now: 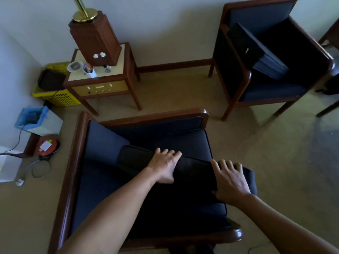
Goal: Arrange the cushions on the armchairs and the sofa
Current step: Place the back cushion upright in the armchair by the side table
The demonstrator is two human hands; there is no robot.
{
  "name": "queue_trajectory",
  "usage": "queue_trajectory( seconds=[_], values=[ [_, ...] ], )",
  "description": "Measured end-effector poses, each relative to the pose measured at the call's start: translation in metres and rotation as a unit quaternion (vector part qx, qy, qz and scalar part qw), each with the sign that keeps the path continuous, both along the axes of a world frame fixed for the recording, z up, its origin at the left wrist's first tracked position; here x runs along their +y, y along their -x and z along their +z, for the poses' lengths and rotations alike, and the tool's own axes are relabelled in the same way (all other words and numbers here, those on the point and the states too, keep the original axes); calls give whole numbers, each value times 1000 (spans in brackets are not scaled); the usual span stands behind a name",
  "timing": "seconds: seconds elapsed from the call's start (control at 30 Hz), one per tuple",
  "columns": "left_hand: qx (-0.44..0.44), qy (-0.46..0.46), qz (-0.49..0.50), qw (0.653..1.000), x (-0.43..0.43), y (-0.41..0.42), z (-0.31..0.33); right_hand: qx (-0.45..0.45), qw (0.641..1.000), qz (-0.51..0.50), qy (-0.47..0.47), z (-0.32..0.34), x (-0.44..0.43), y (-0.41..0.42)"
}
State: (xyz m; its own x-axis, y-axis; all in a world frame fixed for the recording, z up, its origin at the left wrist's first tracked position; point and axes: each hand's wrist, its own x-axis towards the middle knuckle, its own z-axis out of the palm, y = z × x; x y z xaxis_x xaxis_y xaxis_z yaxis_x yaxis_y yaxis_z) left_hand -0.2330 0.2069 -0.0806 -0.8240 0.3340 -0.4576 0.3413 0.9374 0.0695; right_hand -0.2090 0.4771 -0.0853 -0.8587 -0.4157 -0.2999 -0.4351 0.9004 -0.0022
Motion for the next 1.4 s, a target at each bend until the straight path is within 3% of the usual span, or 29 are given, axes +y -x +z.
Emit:
queue_trajectory(
  seconds=[0.23,0.4,0.53,0.63,0.77,0.83,0.9,1.0,1.07,1.17,1.27,1.4],
  values=[
    [49,-59,104,992,1,-52,4,21,990,122,60,19,5,34],
    [26,-40,203,978,-20,-77,-5,6,989,143,48,8,-11,44],
    [63,46,296,952,-66,-123,-20,43,995,42,81,1,-21,34],
    [44,15,389,920,-99,-147,-28,79,980,-104,153,-9,-16,26],
    [116,-136,529,829,-117,-157,-42,90,914,-284,276,-17,-22,22],
    [183,-247,578,756,-119,-159,-51,120,876,-328,334,-22,-26,23],
    [198,-373,651,631,-123,-158,-60,126,819,-381,410,-27,-27,25],
    [165,-536,709,427,-130,-147,-69,106,703,-474,520,-34,-28,34],
    [144,-598,704,354,-129,-140,-72,76,634,-510,577,-40,-30,42],
    [145,-616,714,302,-130,-129,-81,43,556,-536,633,-53,-31,51],
    [164,-609,724,281,-131,-119,-82,27,530,-543,651,-56,-31,57],
    [179,-613,714,288,-118,-117,-72,38,508,-563,651,-49,-26,63]
  ],
)
